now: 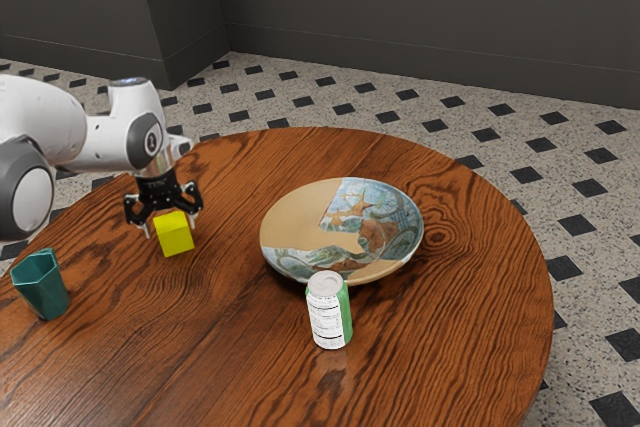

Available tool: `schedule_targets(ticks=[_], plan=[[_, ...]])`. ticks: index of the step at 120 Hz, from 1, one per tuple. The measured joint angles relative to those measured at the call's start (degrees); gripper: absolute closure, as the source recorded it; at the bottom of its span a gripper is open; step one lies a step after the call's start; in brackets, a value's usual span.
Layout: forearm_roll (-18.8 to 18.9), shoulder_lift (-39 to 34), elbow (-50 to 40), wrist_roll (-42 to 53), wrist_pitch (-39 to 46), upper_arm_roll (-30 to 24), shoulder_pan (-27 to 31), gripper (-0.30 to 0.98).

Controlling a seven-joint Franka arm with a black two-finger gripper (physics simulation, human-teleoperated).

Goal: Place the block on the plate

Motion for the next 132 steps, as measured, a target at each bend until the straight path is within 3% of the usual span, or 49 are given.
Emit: schedule_targets(ticks=[35,62,105,132], plan=[[-0.70,0.33,-0.09,0.68,0.53,-0.02,0.00,0.00],[-1.31,0.25,-0.12,1.00,0.84,0.01,0.00,0.20],[-1.12,-0.82,-0.12,0.76,0.64,0.05,-0.17,0.30],[-0.23,-6.43,-0.39,-0.19,-0.31,-0.22,-3.35,0.36]])
